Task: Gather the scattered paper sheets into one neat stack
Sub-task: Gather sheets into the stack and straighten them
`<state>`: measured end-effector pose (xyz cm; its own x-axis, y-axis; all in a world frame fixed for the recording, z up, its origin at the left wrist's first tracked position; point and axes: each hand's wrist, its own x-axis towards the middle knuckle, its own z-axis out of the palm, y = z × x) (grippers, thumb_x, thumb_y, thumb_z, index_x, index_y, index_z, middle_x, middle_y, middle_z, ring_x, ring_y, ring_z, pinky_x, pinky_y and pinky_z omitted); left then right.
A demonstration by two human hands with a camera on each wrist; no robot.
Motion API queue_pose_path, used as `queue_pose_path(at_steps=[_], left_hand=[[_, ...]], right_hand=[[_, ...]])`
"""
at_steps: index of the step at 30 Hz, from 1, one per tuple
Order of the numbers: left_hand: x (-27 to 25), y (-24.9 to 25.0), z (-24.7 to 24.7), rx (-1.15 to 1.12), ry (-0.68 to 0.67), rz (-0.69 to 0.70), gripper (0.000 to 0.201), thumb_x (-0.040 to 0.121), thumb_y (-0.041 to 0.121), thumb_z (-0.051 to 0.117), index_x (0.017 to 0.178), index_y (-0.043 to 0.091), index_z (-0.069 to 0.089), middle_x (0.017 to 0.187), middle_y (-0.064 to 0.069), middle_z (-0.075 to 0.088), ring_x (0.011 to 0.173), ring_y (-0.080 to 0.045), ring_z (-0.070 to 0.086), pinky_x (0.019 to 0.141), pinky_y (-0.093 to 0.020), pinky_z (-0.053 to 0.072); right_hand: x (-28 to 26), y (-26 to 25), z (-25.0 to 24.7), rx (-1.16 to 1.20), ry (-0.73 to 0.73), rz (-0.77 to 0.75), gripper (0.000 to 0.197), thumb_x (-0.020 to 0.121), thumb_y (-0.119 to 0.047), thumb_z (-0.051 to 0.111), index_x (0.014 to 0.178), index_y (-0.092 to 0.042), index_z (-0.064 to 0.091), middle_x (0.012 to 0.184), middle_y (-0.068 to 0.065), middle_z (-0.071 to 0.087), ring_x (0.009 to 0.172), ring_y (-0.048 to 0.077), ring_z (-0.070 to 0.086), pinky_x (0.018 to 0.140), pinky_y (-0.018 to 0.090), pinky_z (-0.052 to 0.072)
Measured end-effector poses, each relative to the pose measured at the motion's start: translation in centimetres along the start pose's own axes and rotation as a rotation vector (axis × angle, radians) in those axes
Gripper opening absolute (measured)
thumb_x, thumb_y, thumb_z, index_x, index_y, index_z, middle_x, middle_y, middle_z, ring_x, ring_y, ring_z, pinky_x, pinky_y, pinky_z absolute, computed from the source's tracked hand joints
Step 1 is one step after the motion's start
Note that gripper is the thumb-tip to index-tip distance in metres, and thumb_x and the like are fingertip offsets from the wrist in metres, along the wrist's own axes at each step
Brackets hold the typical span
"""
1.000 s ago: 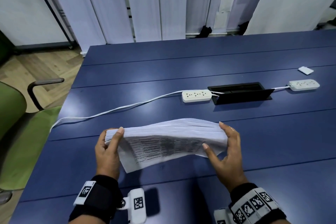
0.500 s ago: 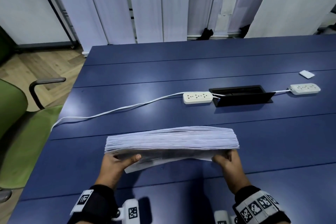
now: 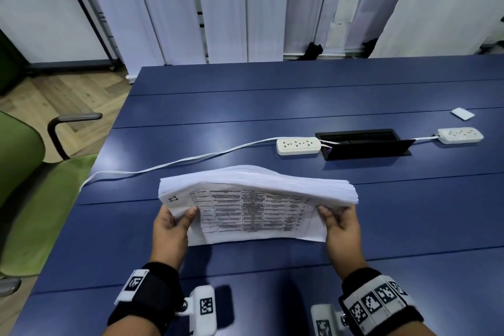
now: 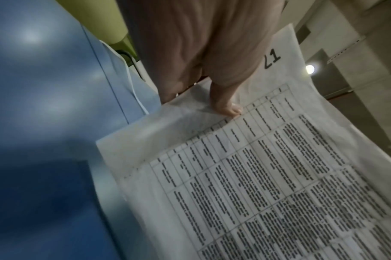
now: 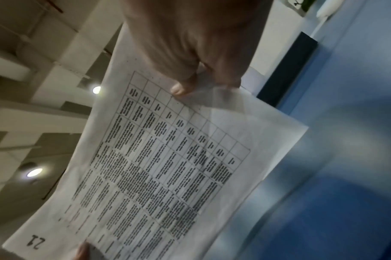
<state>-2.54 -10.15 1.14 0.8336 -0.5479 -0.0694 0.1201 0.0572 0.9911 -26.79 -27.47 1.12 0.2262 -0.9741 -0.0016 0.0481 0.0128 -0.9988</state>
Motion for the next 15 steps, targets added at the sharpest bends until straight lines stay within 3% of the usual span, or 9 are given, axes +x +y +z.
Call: queue_pose_path(at_steps=[4,6,9,11,13,15], left_hand=[[0.6,0.3,-0.7,0.008,0.001,0.007,0.028,0.088,-0.015,0.053,0.097,0.011,0.059,0.081,0.013,0.075,0.077,0.004,0.068,0.076,-0.010,0.053],[0.3,0.1,-0.9,0.026,-0.020,-0.013,0.026,0.086,-0.014,0.056,0.105,0.005,0.060,0.092,0.004,0.076,0.082,0.001,0.069,0.077,-0.012,0.054],[-0.3,-0.1,-0.6,0.029,-0.053,-0.031,0.041,0.081,-0.011,0.064,0.120,-0.005,0.052,0.110,-0.014,0.068,0.086,-0.003,0.070,0.078,-0.015,0.055],[-0.4,0.0,-0.5,0.002,-0.060,-0.018,0.054,0.074,0.001,0.075,0.121,-0.008,0.050,0.113,-0.020,0.067,0.088,-0.006,0.070,0.079,-0.016,0.055],[-0.4,0.1,-0.6,-0.015,-0.062,-0.017,0.078,0.060,0.021,0.089,0.121,-0.006,0.050,0.112,-0.020,0.068,0.095,-0.016,0.070,0.081,-0.019,0.056],[-0.5,0.5,-0.7,-0.030,-0.068,-0.014,0.084,0.056,0.020,0.092,0.125,-0.001,0.048,0.114,-0.017,0.068,0.105,-0.025,0.067,0.087,-0.025,0.055]], right_hand=[[0.0,-0.4,-0.5,0.004,-0.048,-0.085,0.040,0.090,0.009,0.053,0.110,-0.026,0.050,0.097,-0.012,0.067,0.091,-0.011,0.061,0.084,0.006,0.046],[-0.5,-0.3,-0.8,-0.044,-0.104,-0.096,0.043,0.086,0.001,0.062,0.117,-0.026,0.048,0.103,-0.013,0.068,0.100,-0.001,0.061,0.087,0.012,0.048],[-0.9,-0.5,-0.9,-0.084,-0.086,-0.132,0.069,0.073,0.001,0.076,0.124,-0.029,0.042,0.118,-0.003,0.060,0.112,0.011,0.057,0.097,0.020,0.045],[-1.2,-1.0,-0.6,-0.101,-0.061,-0.174,0.087,0.067,0.003,0.081,0.132,-0.032,0.035,0.125,-0.009,0.053,0.119,0.010,0.053,0.104,0.022,0.041],[-1.5,-1.3,-0.5,-0.157,-0.031,-0.281,0.098,0.064,0.002,0.083,0.141,-0.024,0.029,0.128,-0.013,0.048,0.123,0.012,0.049,0.108,0.028,0.037],[-1.9,-1.8,-0.6,-0.305,0.002,-0.445,0.093,0.065,-0.005,0.085,0.141,-0.013,0.033,0.135,-0.001,0.043,0.129,0.014,0.043,0.111,0.031,0.033]])
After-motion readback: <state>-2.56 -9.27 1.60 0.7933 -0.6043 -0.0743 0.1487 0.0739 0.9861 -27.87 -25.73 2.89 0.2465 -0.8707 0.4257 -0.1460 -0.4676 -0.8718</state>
